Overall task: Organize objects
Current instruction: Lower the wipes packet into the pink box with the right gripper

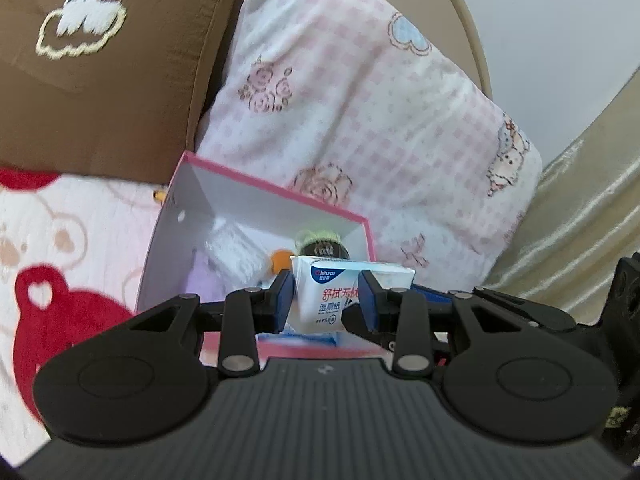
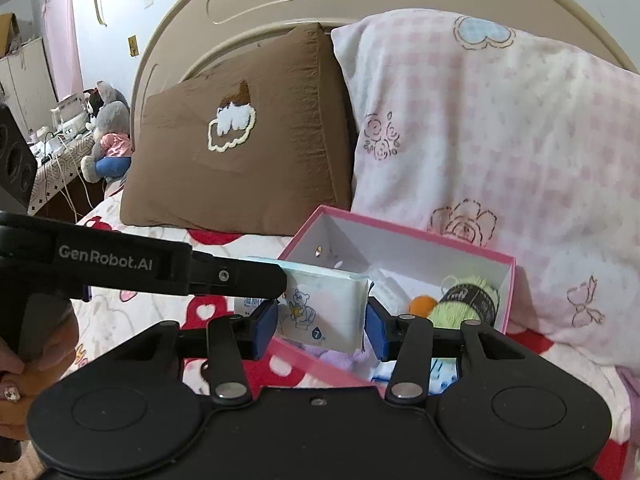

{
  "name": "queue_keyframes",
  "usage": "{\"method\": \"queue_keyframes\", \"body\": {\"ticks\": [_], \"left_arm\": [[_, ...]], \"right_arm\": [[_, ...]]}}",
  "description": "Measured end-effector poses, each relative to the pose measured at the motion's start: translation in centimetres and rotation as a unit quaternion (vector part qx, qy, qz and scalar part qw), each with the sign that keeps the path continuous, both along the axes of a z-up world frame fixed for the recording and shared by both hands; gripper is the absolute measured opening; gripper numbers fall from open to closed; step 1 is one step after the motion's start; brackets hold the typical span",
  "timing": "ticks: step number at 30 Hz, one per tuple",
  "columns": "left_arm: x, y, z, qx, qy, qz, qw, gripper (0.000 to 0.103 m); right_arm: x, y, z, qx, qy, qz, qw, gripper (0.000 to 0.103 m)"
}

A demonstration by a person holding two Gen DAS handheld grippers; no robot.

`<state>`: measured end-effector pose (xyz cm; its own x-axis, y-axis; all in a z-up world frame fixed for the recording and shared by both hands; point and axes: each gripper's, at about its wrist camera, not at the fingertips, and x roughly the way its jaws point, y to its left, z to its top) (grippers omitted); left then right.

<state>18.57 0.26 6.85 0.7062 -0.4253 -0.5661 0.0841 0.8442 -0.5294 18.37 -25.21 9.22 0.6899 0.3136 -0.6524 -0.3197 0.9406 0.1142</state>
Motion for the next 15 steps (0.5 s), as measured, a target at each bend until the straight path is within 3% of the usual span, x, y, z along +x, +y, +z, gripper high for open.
{"method": "queue_keyframes", "body": {"ticks": [5, 10, 13, 15], "left_arm": [[2.8, -0.4, -1.7, 0.005, -0.001, 0.013, 0.9999, 0.035], [4.8, 0.1, -4.0, -0.014, -0.004, 0.033, 0.9994, 0.035], [5.3, -0.2, -5.6, -0.034, -0.002, 0.024, 0.9991, 0.034], [5.9, -0.5, -6.7, -0.042, 0.002, 0.025, 0.9988, 0.033]], "right_arm": [[3.3, -0.1, -1.0, -0.021, 0.01, 0.001, 1.0, 0.052], [6.6, -0.6, -2.3, -0.032, 0.029, 0.014, 0.999, 0.051], [6.6, -2.5, -3.6, 0.02, 0.033, 0.003, 0.999, 0.049], [7.0, -3.1, -4.6, 0.027, 0.035, -0.011, 0.999, 0.048]]}}
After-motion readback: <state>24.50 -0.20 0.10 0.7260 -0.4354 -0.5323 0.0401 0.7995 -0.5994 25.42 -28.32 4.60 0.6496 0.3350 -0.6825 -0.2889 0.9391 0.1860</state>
